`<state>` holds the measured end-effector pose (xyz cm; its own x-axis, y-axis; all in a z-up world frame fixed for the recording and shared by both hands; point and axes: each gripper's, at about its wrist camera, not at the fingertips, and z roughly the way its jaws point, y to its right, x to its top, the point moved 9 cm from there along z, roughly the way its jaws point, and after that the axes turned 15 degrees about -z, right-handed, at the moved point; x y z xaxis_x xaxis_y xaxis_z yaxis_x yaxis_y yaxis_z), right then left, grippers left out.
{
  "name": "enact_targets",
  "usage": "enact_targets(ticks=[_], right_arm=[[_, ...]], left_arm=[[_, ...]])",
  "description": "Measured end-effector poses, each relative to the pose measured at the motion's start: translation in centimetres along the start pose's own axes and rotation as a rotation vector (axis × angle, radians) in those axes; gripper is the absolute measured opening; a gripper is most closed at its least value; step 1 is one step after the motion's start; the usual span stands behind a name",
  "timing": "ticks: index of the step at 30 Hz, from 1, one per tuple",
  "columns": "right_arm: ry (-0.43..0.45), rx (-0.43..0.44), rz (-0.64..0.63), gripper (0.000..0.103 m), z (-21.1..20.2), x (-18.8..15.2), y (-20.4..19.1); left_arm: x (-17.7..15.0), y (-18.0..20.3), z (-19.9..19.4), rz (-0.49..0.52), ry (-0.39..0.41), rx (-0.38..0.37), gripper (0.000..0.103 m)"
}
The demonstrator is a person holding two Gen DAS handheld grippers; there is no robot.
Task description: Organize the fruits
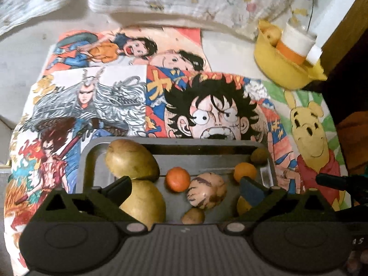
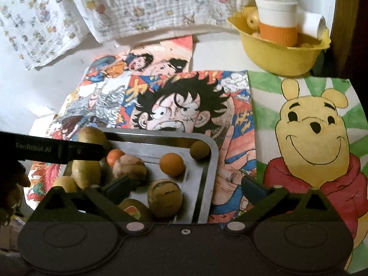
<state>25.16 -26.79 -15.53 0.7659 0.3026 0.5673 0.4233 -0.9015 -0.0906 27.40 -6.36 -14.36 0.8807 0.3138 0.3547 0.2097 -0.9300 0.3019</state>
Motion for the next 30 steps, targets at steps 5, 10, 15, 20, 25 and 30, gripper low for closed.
enact_targets(ticks=[5,10,15,20,25,30], right_arm=[[0.052,0.003,-0.020,0.102,-1.3,0.0,-0.9],[0.100,-0.017,-0.029,0.102,-2.9,-0.5,-1.7],[0.152,-0.032,-0.028,0.102,-4.0,-1.3,-2.8],[0.203,-0.052,-0.058,0.102,-5.3,-1.7,-4.5],[0.240,-0.066,-0.069,0.102,-6.4,-2.0,-5.6],[0.232,-0.072,-0.067,0.102,-6.8,-3.0,-6.3]], left_arm=[[-0.9,-0.7,-2.0,-0.023,0.086,-0.014,0.102],[-2.0,-1.8,-3.7,-0.048,0.145,-0.002,0.102],[-3.4,-3.0,-5.8,-0.061,0.196,0.015,0.102],[-4.6,-4.5,-7.5,-0.098,0.229,0.031,0.102],[-5.5,-5.6,-8.7,-0.117,0.254,0.032,0.102],[-6.3,-6.1,-9.0,-0.106,0.263,0.032,0.102]])
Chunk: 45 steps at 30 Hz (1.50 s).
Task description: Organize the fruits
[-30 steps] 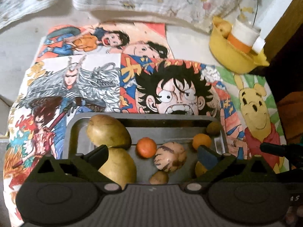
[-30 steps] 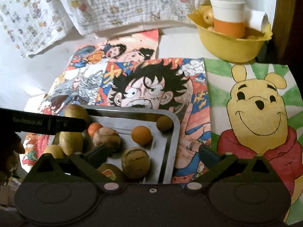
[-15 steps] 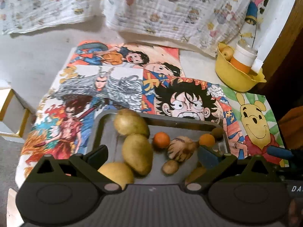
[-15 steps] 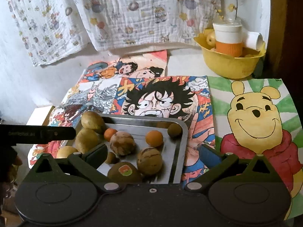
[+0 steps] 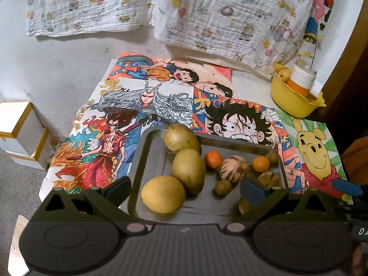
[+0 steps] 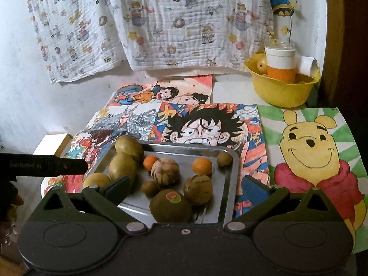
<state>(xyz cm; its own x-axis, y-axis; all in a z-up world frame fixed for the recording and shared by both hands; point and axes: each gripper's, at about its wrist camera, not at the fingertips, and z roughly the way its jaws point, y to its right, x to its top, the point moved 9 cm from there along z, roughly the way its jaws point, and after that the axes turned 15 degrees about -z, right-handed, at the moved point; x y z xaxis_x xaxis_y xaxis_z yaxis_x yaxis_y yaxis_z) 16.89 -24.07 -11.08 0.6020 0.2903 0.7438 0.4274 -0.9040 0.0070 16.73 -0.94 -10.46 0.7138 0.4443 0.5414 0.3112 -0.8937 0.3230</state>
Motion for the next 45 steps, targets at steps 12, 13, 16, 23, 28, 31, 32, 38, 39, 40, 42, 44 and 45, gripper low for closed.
enact_targets(ticks=[12,13,16,23,28,31,32,38,39,40,42,44,45], right_arm=[[-0.020,-0.021,0.046,0.102,-1.3,-1.2,-2.2],[-0.019,-0.030,0.047,0.102,-1.5,-1.2,-2.4],[-0.007,-0.047,0.048,0.102,-2.4,-1.0,-3.1],[0.024,-0.074,0.061,0.102,-4.6,-1.4,-5.2],[0.048,-0.093,0.078,0.102,-6.4,-2.0,-6.7],[0.057,-0.095,0.077,0.102,-7.2,-2.3,-7.7],[0.061,-0.096,0.076,0.102,-7.5,-2.3,-8.1],[0.074,-0.113,0.077,0.102,-9.0,-2.9,-9.6],[0.077,-0.116,0.078,0.102,-9.3,-3.0,-9.9],[0.080,-0.120,0.078,0.102,-9.5,-3.1,-10.1],[0.083,-0.125,0.075,0.102,-9.9,-3.3,-10.4],[0.087,-0.129,0.072,0.102,-10.3,-3.4,-10.8],[0.088,-0.130,0.069,0.102,-10.5,-3.5,-10.9]], left_arm=[[-1.3,-1.3,-1.5,0.023,-0.004,-0.050,0.102],[-1.4,-1.6,-1.7,0.030,-0.003,-0.051,0.102],[-1.5,-2.1,-2.5,0.041,0.004,-0.055,0.102],[-2.2,-3.7,-4.9,0.084,0.037,-0.064,0.102],[-2.7,-4.7,-6.8,0.112,0.060,-0.073,0.102],[-3.2,-5.5,-7.9,0.119,0.072,-0.076,0.102],[-3.3,-5.7,-8.1,0.121,0.074,-0.077,0.102],[-4.4,-6.6,-9.6,0.150,0.081,-0.084,0.102],[-4.6,-6.6,-9.7,0.150,0.080,-0.087,0.102],[-4.9,-6.8,-9.9,0.152,0.080,-0.091,0.102],[-5.2,-7.1,-10.3,0.157,0.080,-0.091,0.102],[-5.5,-7.3,-10.6,0.160,0.080,-0.096,0.102],[-5.6,-7.3,-10.7,0.161,0.081,-0.096,0.102]])
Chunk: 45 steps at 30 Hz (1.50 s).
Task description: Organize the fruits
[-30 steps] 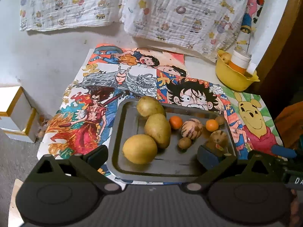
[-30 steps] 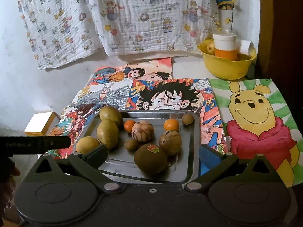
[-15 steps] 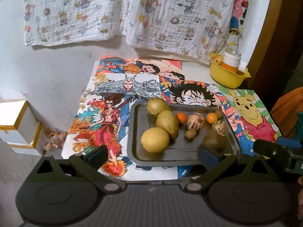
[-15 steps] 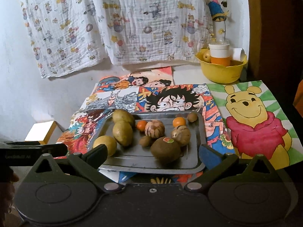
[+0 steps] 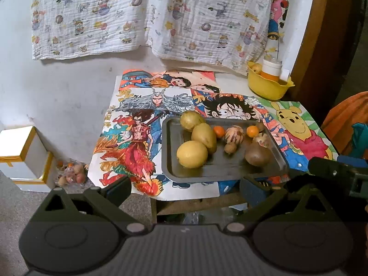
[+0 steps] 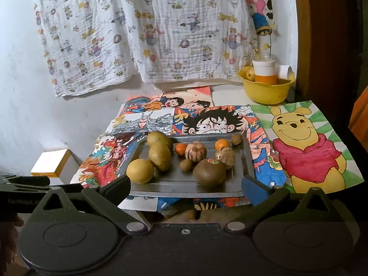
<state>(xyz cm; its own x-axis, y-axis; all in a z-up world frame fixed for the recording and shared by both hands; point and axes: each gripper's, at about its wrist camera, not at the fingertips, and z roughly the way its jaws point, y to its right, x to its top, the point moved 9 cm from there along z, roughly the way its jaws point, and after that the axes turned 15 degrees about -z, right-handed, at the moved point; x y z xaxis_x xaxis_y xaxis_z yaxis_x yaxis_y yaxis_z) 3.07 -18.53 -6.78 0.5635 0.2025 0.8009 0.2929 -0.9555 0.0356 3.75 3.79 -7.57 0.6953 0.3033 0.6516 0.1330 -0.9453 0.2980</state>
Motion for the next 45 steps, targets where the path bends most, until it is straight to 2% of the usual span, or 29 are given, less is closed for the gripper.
enact_targets(ticks=[45], right_arm=[[-0.013,0.017,-0.009,0.102,-1.0,-0.8,0.3]], left_arm=[[-1.0,0.8,-1.2,0.026,0.003,0.013,0.102]])
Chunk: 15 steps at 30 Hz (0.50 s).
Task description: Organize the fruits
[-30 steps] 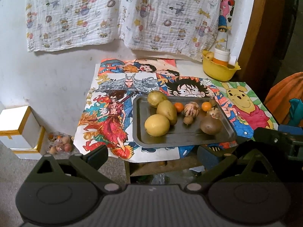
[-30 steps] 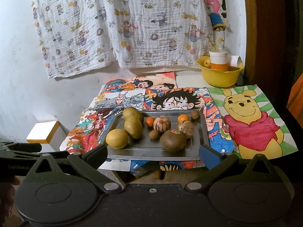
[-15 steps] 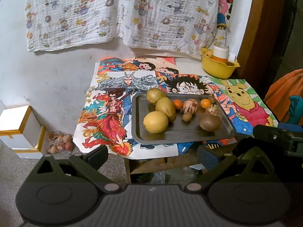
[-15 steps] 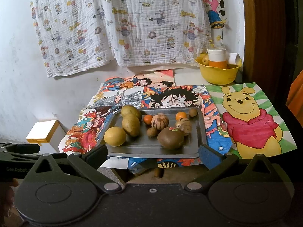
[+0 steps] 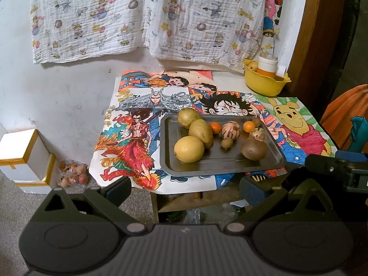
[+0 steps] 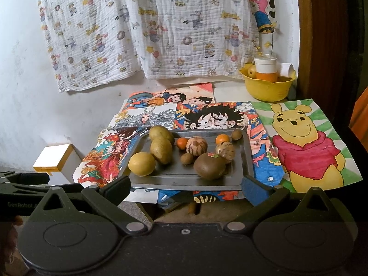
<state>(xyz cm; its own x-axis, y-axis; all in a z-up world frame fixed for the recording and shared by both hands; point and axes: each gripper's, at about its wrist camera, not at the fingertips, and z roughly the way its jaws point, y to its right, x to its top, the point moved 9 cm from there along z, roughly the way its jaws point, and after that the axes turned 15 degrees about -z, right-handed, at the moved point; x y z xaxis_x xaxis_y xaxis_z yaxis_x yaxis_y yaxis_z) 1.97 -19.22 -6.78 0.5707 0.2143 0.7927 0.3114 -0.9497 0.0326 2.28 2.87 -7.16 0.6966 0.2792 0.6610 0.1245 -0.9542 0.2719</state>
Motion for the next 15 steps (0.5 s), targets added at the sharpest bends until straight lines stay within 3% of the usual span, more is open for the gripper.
enact_targets(ticks=[10,15], right_arm=[[0.000,-0.002,0.000,0.102,-0.07,-0.03,-0.04],[-0.001,-0.001,-0.002,0.102,-0.07,-0.03,-0.16]], left_arm=[[-0.12,0.11,-0.16,-0.006,-0.002,-0.006,0.102],[0.01,-0.11,-0.58,-0.021,0.000,0.033,0.102]])
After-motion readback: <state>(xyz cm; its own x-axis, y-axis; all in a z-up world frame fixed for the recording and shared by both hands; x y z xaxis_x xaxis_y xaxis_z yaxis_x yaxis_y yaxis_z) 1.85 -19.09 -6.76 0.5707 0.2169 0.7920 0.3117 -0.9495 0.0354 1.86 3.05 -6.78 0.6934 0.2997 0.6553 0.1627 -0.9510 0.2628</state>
